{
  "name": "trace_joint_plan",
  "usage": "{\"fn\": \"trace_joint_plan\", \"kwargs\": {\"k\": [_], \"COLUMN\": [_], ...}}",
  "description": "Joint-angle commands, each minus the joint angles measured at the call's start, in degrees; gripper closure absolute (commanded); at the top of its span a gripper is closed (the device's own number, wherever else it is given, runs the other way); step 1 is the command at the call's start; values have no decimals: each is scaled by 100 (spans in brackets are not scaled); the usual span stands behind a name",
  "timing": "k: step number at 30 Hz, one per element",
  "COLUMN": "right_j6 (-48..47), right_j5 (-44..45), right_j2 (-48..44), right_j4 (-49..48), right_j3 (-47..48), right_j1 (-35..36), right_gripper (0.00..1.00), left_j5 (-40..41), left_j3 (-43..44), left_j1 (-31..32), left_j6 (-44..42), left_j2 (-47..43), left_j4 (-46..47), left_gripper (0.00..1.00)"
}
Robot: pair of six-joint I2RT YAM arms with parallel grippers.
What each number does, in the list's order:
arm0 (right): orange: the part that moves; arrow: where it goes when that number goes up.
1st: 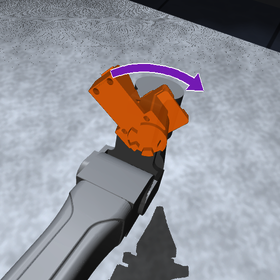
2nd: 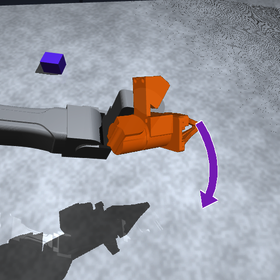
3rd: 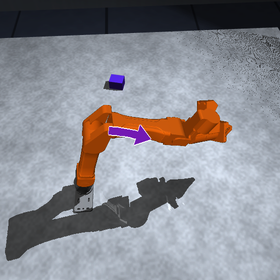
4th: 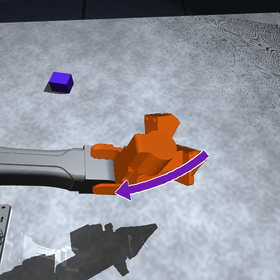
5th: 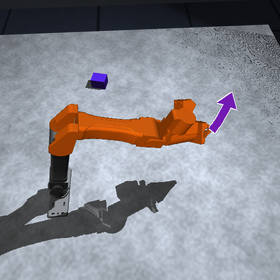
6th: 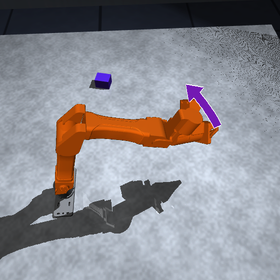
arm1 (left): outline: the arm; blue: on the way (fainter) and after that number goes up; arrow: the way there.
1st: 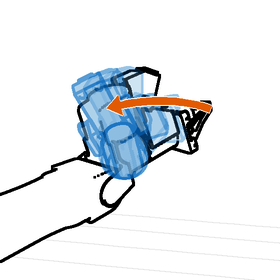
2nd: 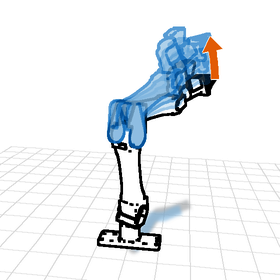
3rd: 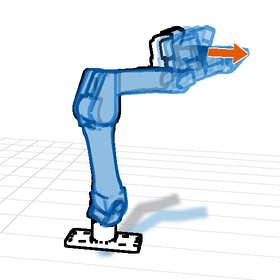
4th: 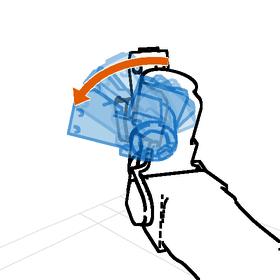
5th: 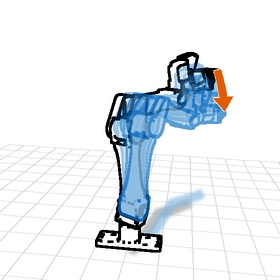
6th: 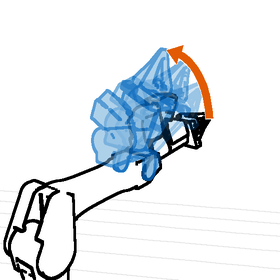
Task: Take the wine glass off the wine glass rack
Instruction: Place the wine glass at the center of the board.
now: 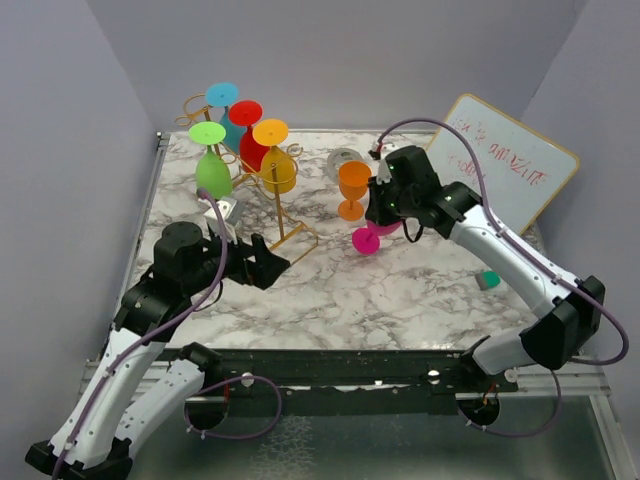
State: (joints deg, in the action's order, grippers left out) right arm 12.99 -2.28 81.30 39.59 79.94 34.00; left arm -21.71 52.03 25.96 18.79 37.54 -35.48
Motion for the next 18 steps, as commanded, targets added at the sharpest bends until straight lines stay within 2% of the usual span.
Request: {"fn": "trace_joint_plan", "kwargs": {"k": [1, 6, 9, 18], "right_j6": [-5, 9, -5, 37], "right_j5": [1196, 1191, 1043, 1273], "right_j2": [326, 758, 1241, 1624], "right_j4": [24, -251, 16, -438], "right_j3": [197, 189, 476, 621], "right_j1": [428, 611, 616, 617], "right_gripper": [100, 100, 99, 99], "left_j5": [1288, 2503, 2958, 3508], "left_j3": [327, 363, 380, 529], "left_j1": [6, 6, 6, 6], "left_j6": [399, 658, 779, 739], "left_j2": [30, -189, -388, -514], "left_j4": [-463, -767, -794, -977], "left_gripper": [1, 1, 1, 1]}}
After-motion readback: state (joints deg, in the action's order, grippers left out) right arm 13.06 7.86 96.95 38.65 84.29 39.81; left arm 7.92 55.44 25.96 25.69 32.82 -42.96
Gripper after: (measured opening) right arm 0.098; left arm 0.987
